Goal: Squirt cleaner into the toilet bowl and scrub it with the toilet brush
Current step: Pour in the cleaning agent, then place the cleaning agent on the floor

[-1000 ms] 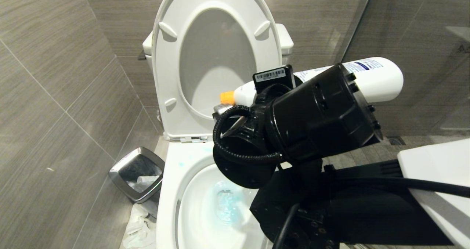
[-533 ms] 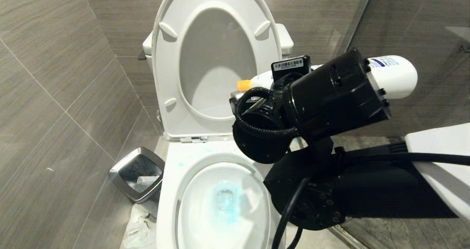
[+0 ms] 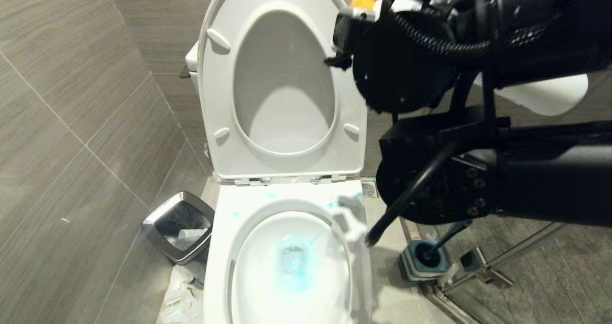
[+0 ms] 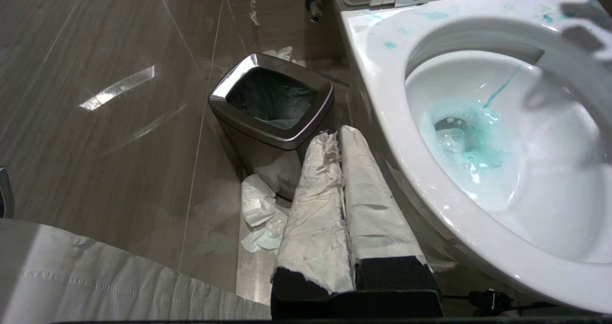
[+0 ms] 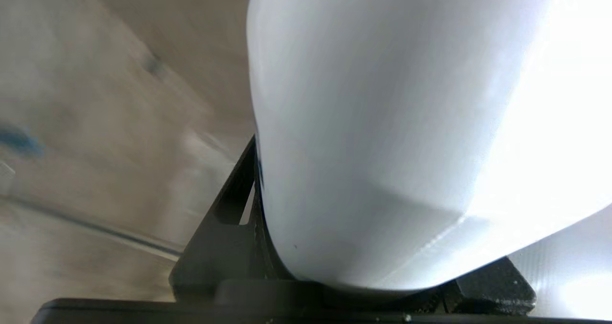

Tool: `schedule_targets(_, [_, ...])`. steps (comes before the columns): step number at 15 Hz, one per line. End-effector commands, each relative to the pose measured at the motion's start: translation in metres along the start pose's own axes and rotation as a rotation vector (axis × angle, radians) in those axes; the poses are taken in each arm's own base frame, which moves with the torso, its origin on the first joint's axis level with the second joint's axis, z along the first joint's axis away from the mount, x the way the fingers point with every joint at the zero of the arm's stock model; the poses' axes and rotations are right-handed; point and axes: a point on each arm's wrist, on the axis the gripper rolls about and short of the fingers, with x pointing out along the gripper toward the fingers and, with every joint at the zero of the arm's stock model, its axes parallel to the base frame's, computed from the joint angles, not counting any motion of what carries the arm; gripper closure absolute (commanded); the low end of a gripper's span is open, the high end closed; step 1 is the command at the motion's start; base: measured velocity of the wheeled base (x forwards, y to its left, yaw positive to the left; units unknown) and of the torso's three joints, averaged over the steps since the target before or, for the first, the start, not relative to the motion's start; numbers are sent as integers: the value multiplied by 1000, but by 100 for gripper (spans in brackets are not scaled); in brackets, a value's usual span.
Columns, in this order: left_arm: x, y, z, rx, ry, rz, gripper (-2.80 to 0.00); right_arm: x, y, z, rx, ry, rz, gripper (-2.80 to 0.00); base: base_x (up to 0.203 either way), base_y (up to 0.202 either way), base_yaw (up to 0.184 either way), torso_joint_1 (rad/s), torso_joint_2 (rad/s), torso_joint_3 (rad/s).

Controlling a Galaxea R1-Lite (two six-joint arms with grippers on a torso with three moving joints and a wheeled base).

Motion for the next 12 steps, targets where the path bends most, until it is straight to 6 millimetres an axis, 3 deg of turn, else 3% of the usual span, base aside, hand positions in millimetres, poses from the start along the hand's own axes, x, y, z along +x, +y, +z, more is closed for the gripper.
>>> schedule_targets(1, [0,0,0,0,2,0,0,0,-28,-6,247,7,4,0,0,0,0,0,0,0])
schedule_targets(5, [0,0,0,0,2,0,0,3,-55,-25,647,16,-4,0,0,0,0,0,0,0])
schedule_targets(9, [0,0,0,0,2,0,0,39,-56,-32,669,110,-73,0,0,0,0,0,0,0])
schedule_targets(12, [0,0,0,0,2,0,0,45,-46,-26,646,121,-79,0,0,0,0,0,0,0])
